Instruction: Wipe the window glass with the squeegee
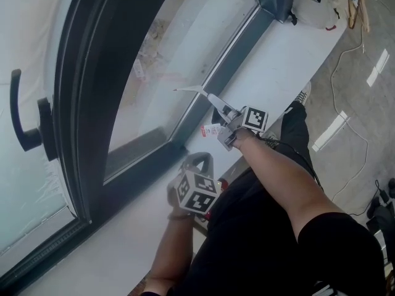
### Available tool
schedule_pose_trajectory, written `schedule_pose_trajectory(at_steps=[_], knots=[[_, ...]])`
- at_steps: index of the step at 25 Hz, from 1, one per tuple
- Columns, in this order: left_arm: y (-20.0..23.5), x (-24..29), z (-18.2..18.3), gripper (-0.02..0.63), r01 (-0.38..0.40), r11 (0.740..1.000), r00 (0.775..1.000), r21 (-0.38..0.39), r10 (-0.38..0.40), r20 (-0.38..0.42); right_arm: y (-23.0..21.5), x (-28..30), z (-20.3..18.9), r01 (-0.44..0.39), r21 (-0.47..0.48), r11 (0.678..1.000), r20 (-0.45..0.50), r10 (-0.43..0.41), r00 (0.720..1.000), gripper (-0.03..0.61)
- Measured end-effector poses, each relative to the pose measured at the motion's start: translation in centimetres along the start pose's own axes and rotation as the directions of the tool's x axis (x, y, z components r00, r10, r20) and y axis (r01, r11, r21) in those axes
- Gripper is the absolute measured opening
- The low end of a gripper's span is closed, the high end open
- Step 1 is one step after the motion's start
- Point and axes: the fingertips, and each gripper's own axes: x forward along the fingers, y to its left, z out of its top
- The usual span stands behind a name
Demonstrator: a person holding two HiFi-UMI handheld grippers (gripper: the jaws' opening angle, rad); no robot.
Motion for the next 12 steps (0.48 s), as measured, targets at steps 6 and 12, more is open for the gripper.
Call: schedule_pose_trajectory(at_steps=[6, 12], knots=[[0.3, 1.1, 2.6, 0.0, 0.026, 1.0, 0.999, 0.012, -0.026, 0.019, 1.0, -1.9, 5.1, -0.03, -0.02, 0.999, 0.055, 0.031, 0.998, 0.13], [1.1, 2.0, 6.0, 0.0, 0.046, 0.999, 0.998, 0.008, -0.047, 0.05, 0.7, -6.4, 16.5, 0.045, -0.062, 0.997, 0.272, -0.026, 0.962, 0.13]])
